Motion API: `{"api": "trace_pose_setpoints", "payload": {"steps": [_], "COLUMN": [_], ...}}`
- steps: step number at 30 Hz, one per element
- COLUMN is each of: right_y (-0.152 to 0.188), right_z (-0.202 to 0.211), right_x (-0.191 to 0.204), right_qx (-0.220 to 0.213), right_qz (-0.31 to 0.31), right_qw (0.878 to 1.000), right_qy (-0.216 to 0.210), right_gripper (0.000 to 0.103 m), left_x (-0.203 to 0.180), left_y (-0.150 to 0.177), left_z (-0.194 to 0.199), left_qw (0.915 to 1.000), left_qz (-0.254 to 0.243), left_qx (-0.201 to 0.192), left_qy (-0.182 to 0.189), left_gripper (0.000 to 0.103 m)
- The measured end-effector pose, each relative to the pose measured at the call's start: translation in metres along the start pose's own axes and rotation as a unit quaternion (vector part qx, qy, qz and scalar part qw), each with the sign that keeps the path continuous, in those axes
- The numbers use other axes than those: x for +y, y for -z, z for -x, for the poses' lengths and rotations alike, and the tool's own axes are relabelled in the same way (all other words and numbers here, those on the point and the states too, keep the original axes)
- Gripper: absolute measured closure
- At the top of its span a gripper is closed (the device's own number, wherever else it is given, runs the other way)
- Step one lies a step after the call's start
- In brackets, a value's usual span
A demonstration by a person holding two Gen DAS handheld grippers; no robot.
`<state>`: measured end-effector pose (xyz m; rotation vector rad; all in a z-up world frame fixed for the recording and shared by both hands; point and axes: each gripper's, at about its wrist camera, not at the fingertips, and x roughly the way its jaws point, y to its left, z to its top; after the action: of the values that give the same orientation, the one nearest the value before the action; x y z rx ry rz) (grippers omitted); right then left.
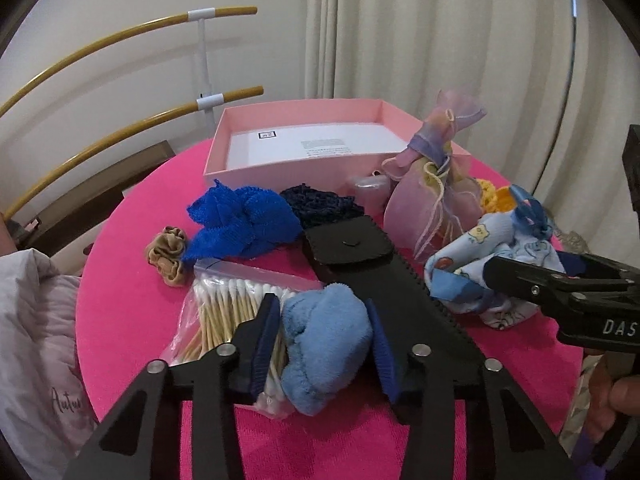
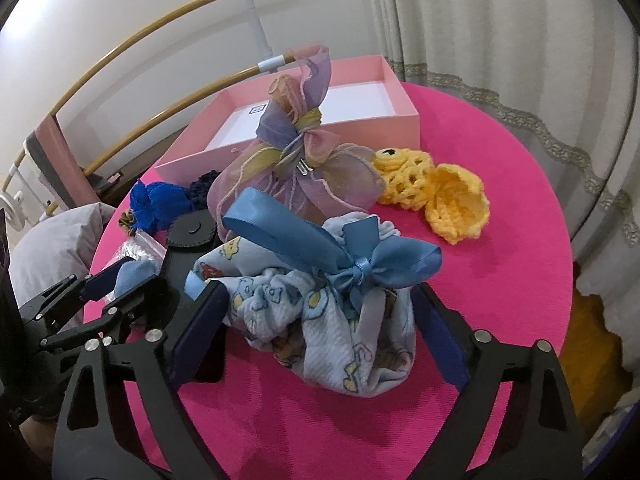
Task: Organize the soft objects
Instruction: 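Grasp the light-blue sock with the left tool while the right tool grasps the floral bundle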
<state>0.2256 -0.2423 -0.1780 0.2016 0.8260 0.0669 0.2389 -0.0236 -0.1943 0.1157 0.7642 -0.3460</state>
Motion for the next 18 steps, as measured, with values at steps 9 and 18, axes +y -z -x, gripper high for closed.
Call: {"api": "trace_pose_setpoints", "payload": {"steps": [9, 18], "right_y": [0.001, -0.002], "right_z": [0.003, -0.004], "right_x": [0.003, 0.001], "right_qx": [0.0, 0.0], "right_qz": [-0.001, -0.002], "right_qw": [1.0, 1.0], "right_qy": [-0.012, -0.019], "right_gripper": [0.03, 0.03], "left_x": [0.002, 0.007], "left_y": [0.003, 0.006], "left_z": [0.021, 0.026], "left_qw": [0.9996, 0.9992], "left_qz": [0.016, 0.038], "left_qx": [-0.02, -0.011], "left_qy": [0.013, 0.003], "left_gripper": [0.074, 0.074]}}
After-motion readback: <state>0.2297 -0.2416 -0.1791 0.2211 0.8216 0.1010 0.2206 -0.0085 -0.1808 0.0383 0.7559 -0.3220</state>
